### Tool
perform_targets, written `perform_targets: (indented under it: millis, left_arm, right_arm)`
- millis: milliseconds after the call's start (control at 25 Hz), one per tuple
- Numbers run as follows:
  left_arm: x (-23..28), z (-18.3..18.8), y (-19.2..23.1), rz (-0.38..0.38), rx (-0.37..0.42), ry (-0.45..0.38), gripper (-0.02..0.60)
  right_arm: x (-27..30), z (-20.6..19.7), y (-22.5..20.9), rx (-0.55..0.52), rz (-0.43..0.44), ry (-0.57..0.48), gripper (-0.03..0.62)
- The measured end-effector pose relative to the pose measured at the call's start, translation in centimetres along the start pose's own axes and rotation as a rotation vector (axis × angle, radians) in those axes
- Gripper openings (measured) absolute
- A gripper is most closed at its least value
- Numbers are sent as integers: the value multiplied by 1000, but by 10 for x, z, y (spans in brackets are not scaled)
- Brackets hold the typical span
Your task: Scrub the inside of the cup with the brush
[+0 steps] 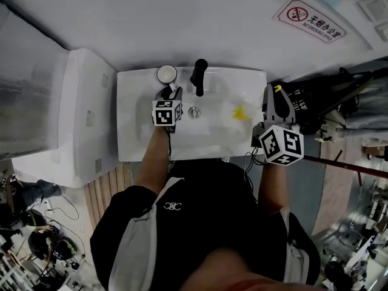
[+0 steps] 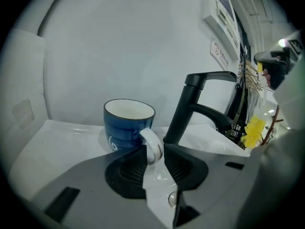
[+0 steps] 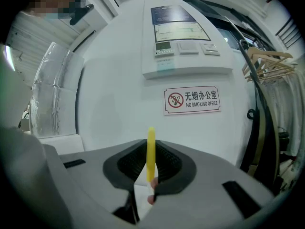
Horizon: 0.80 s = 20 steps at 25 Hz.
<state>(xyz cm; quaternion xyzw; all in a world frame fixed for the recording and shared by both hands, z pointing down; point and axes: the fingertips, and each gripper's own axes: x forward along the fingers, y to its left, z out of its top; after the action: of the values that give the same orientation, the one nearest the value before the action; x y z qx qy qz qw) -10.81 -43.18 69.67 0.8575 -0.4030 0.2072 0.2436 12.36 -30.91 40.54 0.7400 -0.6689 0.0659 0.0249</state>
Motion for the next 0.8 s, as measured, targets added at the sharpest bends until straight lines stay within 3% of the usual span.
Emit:
perform_targets:
  millis: [120,320,640,800]
  left_arm:
    - [0,1,1,5,6,-15,101]
    - [-5,3,-6,24,235,-2,63]
    - [-20,7,-25,-6,322,-57,49]
    - [-29,5,-30,-2,271,-74,41]
  right_arm:
    - [-2,-1,0,-2,-4,2,48]
    - [-6,-1,1,-1,-7,-1,49]
    - [-12,0,0,10,5,-10,48]
    - [-17,0,-1,16,29,-17,49]
